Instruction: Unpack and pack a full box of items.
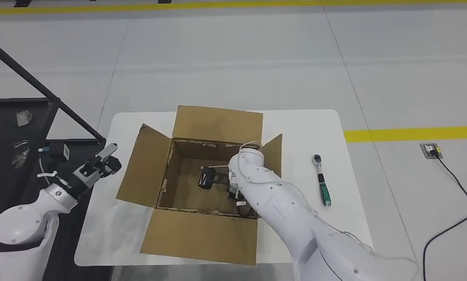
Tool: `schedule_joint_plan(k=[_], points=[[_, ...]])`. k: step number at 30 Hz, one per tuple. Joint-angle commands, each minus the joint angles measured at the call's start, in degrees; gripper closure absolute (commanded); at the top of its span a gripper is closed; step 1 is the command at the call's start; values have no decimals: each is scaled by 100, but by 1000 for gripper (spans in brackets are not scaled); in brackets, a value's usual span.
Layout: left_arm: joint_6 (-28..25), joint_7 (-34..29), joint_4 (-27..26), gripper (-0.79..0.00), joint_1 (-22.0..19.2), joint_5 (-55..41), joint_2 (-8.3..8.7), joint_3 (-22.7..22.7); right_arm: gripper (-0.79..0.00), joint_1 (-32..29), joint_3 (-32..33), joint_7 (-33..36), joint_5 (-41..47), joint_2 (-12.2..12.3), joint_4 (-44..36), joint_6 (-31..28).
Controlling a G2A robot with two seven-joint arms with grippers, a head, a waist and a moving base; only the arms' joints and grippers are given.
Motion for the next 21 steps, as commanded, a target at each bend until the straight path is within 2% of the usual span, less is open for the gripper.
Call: schedule_joint_plan(k=[1, 8, 11, 12, 13, 17, 19, 21], points=[[-2, -10, 0, -785, -5, 11, -2, 0, -391, -2, 15, 36, 25, 4, 0, 15], [4, -22, 6, -785, -19, 22, -11, -3, -391, -8, 146, 323, 273, 3, 3, 366], [6, -45, 9, -785, -27, 21, -16, 4, -468, 0, 218, 406, 411, 14, 23, 444], [6, -46, 10, -785, -30, 23, -17, 6, -576, 2, 250, 416, 473, 21, 37, 466], [6, -45, 12, -785, -32, 24, -19, 8, -591, 6, 271, 429, 509, 28, 47, 491], [-16, -57, 23, -785, -29, 14, -23, -9, -557, -6, 336, 509, 628, 55, 52, 492], [-26, -57, 41, -785, -18, 15, -23, -29, -499, -10, 353, 555, 653, 66, 37, 502], [-29, -65, 47, -785, -8, 7, -24, -42, -391, -20, 373, 604, 688, 73, 19, 511]])
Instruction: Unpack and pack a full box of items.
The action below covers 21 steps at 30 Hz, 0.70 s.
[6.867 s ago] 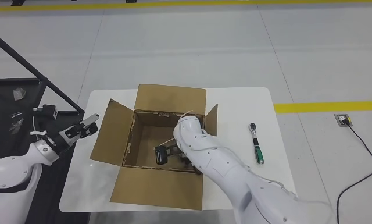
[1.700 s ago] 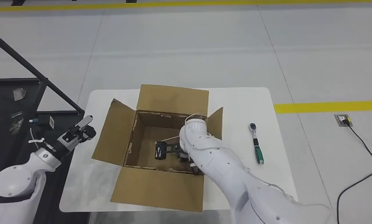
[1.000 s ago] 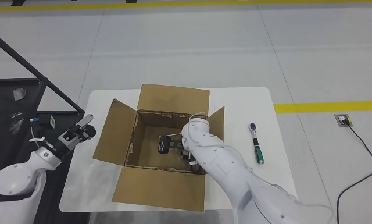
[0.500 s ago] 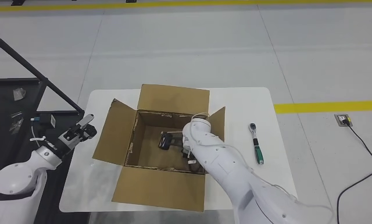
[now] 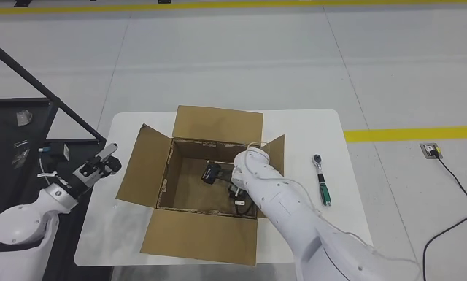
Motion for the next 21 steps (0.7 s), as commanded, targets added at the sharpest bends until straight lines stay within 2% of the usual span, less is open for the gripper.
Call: schedule_joint_plan(k=[1, 2, 4, 7, 10, 15, 18, 21], points=[[6, -10, 3, -785, 8, -9, -1, -10, -376, -5, 17, 37, 30, 7, -14, 10], [10, -9, 1, -785, 12, -16, -2, -14, -354, -9, 23, 48, 36, 11, -20, 14], [1, -20, -8, -785, 22, -8, -4, -17, -234, -17, 33, 53, 45, 20, -32, 27], [-8, -26, -12, -785, 34, -14, -7, -24, -111, -38, 52, 65, 71, 32, -38, 25], [-11, -19, -11, -785, 46, -1, -10, -31, -18, -44, 67, 59, 87, 46, -54, 2], [-15, -11, -19, -785, 60, 16, -15, -46, 0, 17, 39, -438, -38, 95, -183, -320], [-15, -3, -35, -785, 70, 22, -18, -50, 0, 73, 0, -1107, -209, 162, -274, -647], [-1, 12, -80, -785, 78, 36, -23, -47, 0, 110, -61, -1711, -458, 238, -336, -703]])
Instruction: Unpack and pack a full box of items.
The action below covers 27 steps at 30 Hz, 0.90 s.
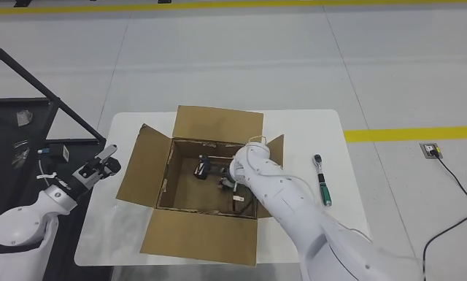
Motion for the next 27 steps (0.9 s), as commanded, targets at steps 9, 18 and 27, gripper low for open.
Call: schedule_joint_plan(k=[9, 18, 27], points=[[47, 39, -163, -785, 22, 99, -14, 32, 0, -200, -174, -1868, -873, 297, -692, 313], [65, 47, -299, -785, 59, 170, -21, 17, 0, -818, 50, -2045, -1572, 831, -2398, 1144], [48, 44, -358, -785, 133, 182, -26, -32, 0, -2308, 1139, -727, -2492, 1682, -5875, 1235]])
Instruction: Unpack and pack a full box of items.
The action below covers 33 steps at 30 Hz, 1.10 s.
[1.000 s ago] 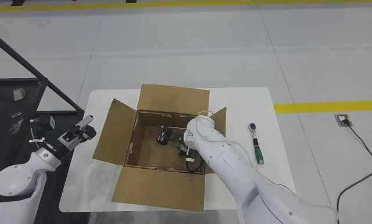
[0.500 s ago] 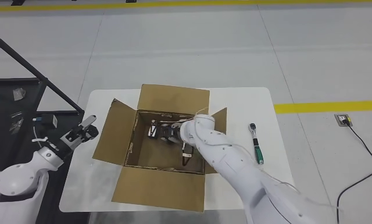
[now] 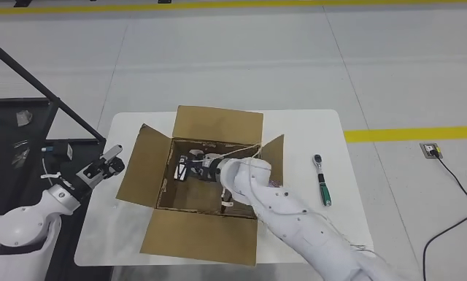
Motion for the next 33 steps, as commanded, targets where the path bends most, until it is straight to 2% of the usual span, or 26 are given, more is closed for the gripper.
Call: schedule_joint_plan(k=[1, 3, 20, 26, 33], points=[[-10, -3, 0, -785, 19, 0, -1, -15, 0, -388, 286, 233, -153, 144, -817, -70], [-24, -10, 12, -785, 36, -10, 0, -38, 0, -667, 526, 425, -213, 235, -1254, -41], [-161, -110, 204, -785, 149, -278, 15, -380, 0, -741, 565, 335, -197, 243, -1348, 18], [-222, -247, 224, -785, 197, -463, 19, -483, 0, -1490, 1219, -745, 77, 440, -2381, -220], [-217, -423, 210, -785, 69, -444, 19, -401, 0, -3205, 2326, -2567, -128, 802, -4111, -534]])
